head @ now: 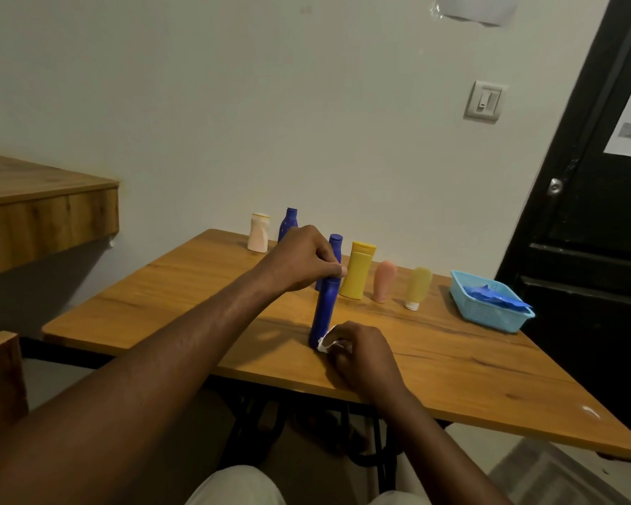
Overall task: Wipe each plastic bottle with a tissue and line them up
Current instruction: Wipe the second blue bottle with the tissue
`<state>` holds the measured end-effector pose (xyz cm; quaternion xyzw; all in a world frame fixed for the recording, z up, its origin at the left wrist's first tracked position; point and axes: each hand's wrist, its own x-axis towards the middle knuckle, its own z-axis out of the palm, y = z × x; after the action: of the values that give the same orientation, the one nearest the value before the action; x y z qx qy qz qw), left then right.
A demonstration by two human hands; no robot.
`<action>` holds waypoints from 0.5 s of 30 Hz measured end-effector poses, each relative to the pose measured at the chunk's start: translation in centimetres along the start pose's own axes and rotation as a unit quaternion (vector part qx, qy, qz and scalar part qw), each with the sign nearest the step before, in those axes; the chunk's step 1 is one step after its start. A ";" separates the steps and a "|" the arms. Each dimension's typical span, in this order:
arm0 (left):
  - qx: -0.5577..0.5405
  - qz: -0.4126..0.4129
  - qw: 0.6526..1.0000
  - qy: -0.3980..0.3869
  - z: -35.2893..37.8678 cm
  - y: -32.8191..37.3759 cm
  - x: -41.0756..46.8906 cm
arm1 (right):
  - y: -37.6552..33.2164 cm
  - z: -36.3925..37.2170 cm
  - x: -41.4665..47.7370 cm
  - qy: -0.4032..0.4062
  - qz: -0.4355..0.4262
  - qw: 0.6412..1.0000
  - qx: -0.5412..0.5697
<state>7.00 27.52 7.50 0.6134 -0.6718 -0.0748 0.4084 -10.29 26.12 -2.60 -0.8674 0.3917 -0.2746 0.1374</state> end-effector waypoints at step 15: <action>0.008 0.003 1.000 -0.009 -0.2 0.3 -0.1 | 0.8 -1.4 0.5 0.176 -0.052 0.981 0.065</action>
<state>6.90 27.71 7.74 0.6141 -0.6778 -0.0738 0.3975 -11.30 25.19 -1.58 -0.8136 0.3456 -0.4547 0.1085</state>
